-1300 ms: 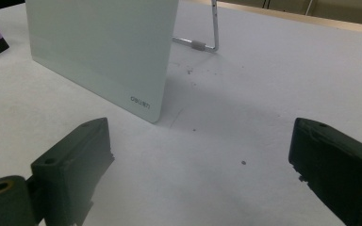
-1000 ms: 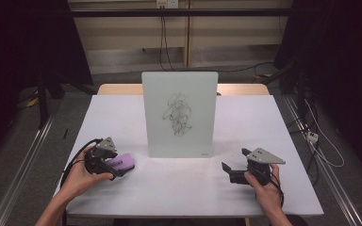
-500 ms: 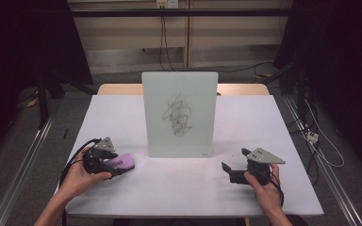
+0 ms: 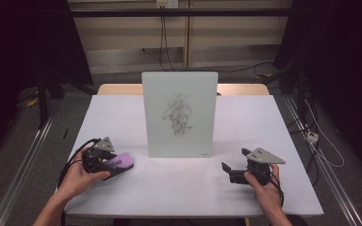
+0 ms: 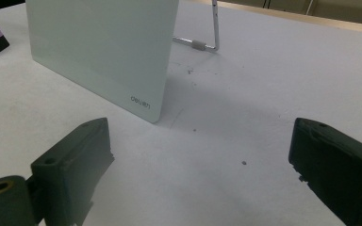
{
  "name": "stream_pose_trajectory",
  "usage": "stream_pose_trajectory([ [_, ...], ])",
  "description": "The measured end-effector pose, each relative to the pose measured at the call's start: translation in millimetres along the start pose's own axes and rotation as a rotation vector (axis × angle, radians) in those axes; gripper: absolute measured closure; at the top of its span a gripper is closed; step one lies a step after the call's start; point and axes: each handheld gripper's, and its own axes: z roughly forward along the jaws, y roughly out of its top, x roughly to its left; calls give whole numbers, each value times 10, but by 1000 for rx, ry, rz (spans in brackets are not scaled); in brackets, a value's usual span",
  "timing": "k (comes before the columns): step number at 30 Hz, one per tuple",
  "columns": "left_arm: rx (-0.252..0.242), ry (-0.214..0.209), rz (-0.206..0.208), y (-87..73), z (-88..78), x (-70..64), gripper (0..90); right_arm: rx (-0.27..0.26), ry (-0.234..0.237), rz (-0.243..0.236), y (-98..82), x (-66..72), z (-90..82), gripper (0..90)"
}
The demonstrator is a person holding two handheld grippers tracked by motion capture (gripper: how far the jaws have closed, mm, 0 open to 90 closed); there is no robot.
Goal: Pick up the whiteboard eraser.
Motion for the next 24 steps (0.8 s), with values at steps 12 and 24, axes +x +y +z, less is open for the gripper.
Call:
stream_pose_trajectory([
  [12, -76, 22, -51, 8, -104, -8, 407, 1, -2, 8, 13, 1, 22, 61],
  [24, -230, 59, -85, 13, -247, 11, 409, 7, -9, 19, 13, -19, 43, 60],
])
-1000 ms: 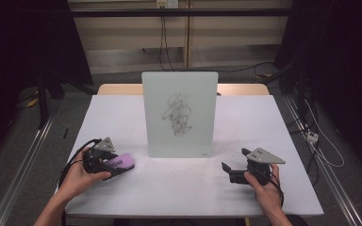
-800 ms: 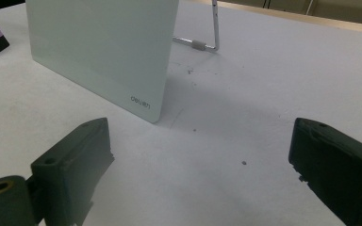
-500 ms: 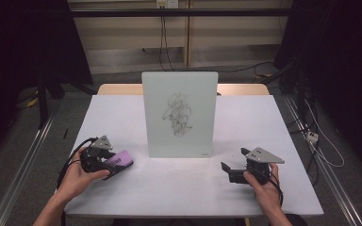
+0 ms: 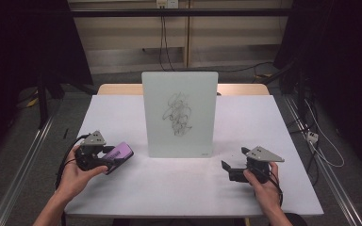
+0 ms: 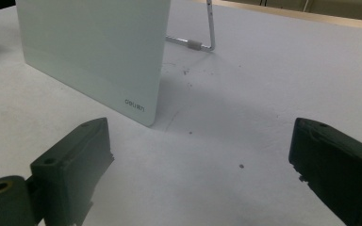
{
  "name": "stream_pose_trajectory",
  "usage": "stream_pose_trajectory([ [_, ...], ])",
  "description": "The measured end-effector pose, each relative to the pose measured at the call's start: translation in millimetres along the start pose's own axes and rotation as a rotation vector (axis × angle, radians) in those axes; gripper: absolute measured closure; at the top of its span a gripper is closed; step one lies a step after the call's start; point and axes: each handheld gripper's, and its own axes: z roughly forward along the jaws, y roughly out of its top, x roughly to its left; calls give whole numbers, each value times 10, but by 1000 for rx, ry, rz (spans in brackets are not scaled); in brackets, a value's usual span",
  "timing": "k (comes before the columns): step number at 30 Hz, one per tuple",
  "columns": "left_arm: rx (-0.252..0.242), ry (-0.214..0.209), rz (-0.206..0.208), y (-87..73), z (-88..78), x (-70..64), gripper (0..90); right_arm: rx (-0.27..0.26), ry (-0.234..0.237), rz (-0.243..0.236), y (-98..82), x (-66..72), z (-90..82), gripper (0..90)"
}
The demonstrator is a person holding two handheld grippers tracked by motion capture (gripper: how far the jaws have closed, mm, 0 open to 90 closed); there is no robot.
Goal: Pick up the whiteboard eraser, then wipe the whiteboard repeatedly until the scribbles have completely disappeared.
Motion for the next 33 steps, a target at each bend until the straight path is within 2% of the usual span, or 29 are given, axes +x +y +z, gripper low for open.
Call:
stream_pose_trajectory([
  [4, -34, 23, -13, 9, -22, 3, 409, -2, 3, -2, -4, 2, -7, 60],
  [9, -67, 26, -27, 34, -54, -27, 409, -5, 11, -8, -4, 14, -24, 60],
  [16, -110, 20, 2, 131, -111, -109, 410, -7, 6, -2, 0, 1, -14, 60],
  [20, -138, 16, -2, 160, -116, -161, 410, -6, 3, 0, 1, -6, 3, 60],
  [24, -144, 24, 10, 199, -139, -204, 410, -3, 8, -4, 3, 4, -1, 60],
  [31, -157, 28, 56, 395, -129, -330, 411, -14, 18, -16, -6, 17, -44, 60],
  [33, -168, 19, 58, 459, -116, -369, 410, -12, 20, -18, -9, 16, -44, 60],
])
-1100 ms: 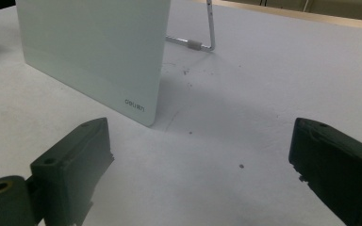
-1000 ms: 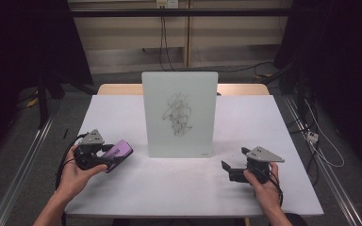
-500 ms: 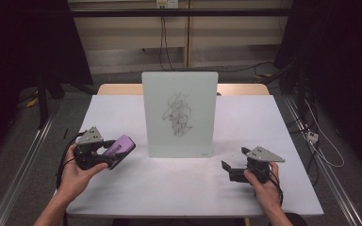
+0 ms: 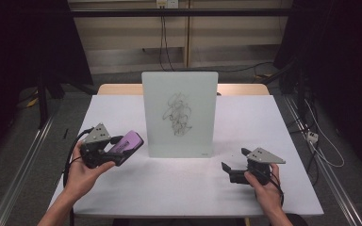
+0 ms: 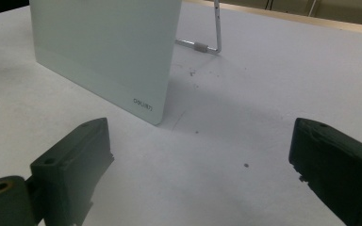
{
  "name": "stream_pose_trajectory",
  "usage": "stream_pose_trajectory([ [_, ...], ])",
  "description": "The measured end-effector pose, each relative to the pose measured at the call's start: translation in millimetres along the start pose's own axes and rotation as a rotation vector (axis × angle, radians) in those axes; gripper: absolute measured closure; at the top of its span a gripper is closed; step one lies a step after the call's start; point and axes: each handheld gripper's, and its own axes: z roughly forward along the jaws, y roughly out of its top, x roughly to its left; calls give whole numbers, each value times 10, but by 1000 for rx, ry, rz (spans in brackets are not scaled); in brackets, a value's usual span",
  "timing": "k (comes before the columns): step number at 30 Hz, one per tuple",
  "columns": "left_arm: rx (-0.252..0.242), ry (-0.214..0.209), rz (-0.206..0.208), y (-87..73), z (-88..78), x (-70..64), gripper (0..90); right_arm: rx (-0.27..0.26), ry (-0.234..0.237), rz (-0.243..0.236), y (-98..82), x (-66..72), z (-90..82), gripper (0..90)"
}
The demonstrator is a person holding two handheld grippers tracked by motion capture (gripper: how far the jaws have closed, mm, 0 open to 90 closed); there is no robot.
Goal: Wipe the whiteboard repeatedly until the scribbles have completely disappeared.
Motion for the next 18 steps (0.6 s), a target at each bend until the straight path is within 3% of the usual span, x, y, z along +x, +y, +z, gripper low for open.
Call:
stream_pose_trajectory([
  [8, -18, -9, 43, 152, 75, -95, 411, -1, 0, -2, 6, 10, 6, 60],
  [18, -41, -8, 59, 321, 123, -140, 411, 2, 0, -5, 6, 14, 5, 60],
])
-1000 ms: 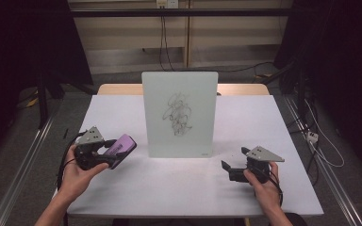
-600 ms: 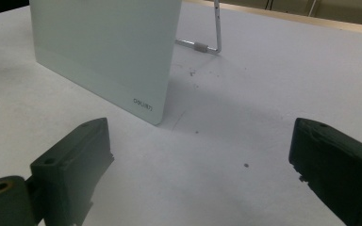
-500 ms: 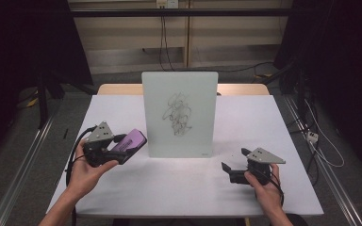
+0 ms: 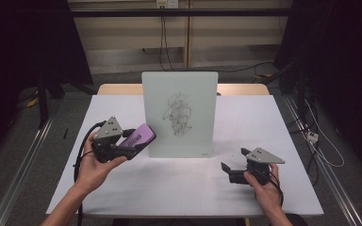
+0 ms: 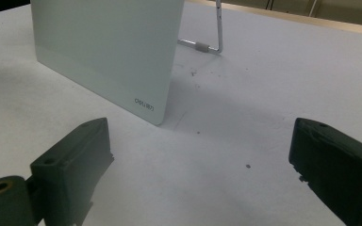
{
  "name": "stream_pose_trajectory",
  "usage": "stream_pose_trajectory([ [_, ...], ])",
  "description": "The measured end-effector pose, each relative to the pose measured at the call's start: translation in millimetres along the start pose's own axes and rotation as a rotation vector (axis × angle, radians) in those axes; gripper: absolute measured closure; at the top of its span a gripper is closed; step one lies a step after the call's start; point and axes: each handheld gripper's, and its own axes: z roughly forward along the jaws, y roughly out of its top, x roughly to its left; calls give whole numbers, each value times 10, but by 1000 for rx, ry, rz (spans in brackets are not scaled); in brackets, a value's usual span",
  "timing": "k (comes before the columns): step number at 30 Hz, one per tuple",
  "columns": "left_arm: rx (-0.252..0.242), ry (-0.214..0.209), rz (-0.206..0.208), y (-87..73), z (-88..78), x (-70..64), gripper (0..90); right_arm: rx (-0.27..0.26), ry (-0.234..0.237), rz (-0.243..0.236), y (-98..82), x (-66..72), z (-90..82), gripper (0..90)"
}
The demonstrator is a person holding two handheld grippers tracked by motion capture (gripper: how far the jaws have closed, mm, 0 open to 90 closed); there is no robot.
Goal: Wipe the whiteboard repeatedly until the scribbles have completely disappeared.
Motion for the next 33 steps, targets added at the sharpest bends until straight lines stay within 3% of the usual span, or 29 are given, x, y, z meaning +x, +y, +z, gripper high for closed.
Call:
stream_pose_trajectory([
  [11, -16, -9, 12, 219, 122, -1, 410, 0, 1, -1, -2, -7, 5, 60],
  [19, -32, -24, 58, 399, 182, -34, 411, 2, 4, -3, -1, -4, 8, 60],
  [27, -54, -33, 77, 586, 263, -53, 411, 2, 4, -2, -3, -12, 5, 60],
  [33, -54, -24, 110, 720, 303, -58, 411, 3, 6, -3, -2, -7, 3, 60],
])
